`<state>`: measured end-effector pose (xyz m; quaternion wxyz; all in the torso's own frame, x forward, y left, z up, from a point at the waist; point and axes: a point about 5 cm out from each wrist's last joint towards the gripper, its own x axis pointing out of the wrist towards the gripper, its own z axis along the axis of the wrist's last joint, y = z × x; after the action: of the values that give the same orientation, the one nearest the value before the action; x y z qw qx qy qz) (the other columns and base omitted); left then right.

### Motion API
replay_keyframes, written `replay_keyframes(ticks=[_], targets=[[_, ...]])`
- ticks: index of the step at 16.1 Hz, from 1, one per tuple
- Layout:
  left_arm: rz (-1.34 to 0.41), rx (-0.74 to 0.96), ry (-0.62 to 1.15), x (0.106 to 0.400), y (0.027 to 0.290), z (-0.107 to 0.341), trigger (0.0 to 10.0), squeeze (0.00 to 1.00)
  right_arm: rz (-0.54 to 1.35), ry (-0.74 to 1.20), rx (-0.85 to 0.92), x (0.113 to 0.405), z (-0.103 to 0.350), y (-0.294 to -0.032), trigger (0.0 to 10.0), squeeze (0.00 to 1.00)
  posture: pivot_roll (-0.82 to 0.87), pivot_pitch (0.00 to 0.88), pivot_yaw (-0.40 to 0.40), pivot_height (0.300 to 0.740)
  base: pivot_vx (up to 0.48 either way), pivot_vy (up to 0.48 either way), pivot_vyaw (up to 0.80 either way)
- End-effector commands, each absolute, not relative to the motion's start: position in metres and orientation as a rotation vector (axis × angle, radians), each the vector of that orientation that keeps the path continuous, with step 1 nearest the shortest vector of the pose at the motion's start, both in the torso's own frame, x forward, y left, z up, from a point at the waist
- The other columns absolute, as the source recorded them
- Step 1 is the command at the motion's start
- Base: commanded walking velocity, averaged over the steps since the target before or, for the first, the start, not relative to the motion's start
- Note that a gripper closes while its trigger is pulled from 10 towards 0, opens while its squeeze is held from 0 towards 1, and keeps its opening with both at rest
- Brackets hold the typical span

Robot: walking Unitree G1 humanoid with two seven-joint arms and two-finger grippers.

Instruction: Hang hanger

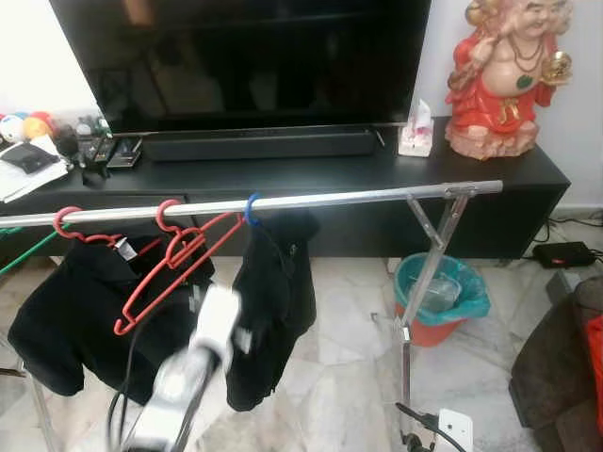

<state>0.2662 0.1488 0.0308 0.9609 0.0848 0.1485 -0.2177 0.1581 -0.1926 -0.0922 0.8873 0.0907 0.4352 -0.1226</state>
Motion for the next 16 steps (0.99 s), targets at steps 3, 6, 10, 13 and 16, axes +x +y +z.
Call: replay_keyframes(ticks=[3, 6, 10, 13, 16], targets=[[-0.644, 0.295, 0.417, 0.235, 0.162, 0.011, 10.0, 0.00, -0.253, 0.916, 0.190, 0.156, -0.093, -0.191, 10.0, 0.00, -0.22, 0.000, 0.078, 0.740, 0.000, 0.000, 0.00], [-0.674, 0.416, 0.680, 0.216, 0.175, -0.027, 10.0, 0.00, -0.250, 0.917, 0.187, 0.157, -0.093, -0.191, 10.0, 0.00, -0.22, 0.000, 0.079, 0.740, 0.000, 0.000, 0.00], [-0.323, 0.244, 0.855, 0.209, 0.188, -0.057, 10.0, 0.00, -0.254, 0.919, 0.179, 0.156, -0.093, -0.191, 10.0, 0.00, -0.22, 0.000, 0.081, 0.740, 0.000, 0.000, 0.00], [-0.074, 0.063, 0.945, 0.195, 0.198, -0.073, 10.0, 0.00, -0.246, 0.929, 0.152, 0.155, -0.094, -0.191, 10.0, 0.00, -0.23, 0.000, 0.075, 0.740, 0.000, 0.000, 0.00], [-0.025, 0.081, 1.015, 0.180, 0.202, -0.083, 10.0, 0.00, -0.230, 0.937, 0.130, 0.155, -0.094, -0.191, 10.0, 0.00, -0.25, 0.000, 0.046, 0.740, 0.000, 0.000, 0.00]])
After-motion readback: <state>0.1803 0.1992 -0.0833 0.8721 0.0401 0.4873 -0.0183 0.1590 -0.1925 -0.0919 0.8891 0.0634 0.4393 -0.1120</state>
